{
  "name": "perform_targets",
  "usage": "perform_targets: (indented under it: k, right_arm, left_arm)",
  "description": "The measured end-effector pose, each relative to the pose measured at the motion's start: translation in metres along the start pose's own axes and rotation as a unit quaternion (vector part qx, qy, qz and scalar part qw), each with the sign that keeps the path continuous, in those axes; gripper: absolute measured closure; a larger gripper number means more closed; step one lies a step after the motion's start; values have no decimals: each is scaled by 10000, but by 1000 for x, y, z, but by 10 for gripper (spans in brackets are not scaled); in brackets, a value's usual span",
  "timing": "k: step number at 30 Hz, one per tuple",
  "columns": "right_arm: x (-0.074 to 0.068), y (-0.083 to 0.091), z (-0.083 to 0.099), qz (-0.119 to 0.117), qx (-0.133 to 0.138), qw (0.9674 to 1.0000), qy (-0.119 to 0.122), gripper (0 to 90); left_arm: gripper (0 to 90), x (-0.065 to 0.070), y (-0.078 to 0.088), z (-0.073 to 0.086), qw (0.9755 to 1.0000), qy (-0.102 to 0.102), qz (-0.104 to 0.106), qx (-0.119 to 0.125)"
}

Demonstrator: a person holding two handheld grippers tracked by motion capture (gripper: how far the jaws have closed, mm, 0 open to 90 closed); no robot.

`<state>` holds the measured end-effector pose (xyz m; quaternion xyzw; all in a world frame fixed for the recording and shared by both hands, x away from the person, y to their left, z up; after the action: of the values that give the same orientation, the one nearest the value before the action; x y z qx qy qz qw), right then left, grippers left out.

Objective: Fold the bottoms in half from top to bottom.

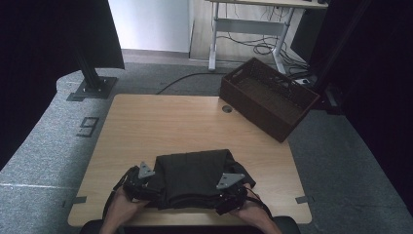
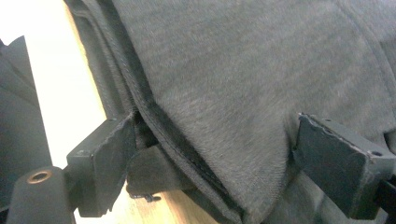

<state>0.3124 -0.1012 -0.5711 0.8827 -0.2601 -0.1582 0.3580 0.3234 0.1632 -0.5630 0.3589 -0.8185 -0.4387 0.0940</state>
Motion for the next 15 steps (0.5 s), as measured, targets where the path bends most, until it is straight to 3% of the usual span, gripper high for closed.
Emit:
perform_targets:
  k: [3,5,7,11,15]
  right_arm:
    - [0,1,5,142,-66,9998,75,274]
    - [-1,1,8,202,-156,9995,173,387]
    - [1,4,10,265,-158,9993,215,564]
    - [3,10,11,213,-22,9996,189,740]
    - [3,17,7,287,-15,9987,411,790]
  left_arm:
    - [147,2,-9,8,9999,78,11,-144]
    - [147,-1,-18,13,9991,400,53,-130]
    - [145,-3,-21,13,9986,513,75,-140]
    - [145,-3,-21,11,9991,368,-86,-202]
    - [146,-4,-22,11,9991,370,-102,-203]
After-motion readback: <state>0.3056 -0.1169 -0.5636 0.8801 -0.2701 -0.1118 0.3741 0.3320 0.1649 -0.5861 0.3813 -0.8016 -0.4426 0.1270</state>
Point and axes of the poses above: each handheld gripper's, and its own axes: y roughly backward along the jaws, z roughly out of its underside, x roughly to its right, the point moved 7 cm from there along -y, roughly forward along the jaws, and after that the axes turned 10 degrees about -y, right-handed, at the moved point
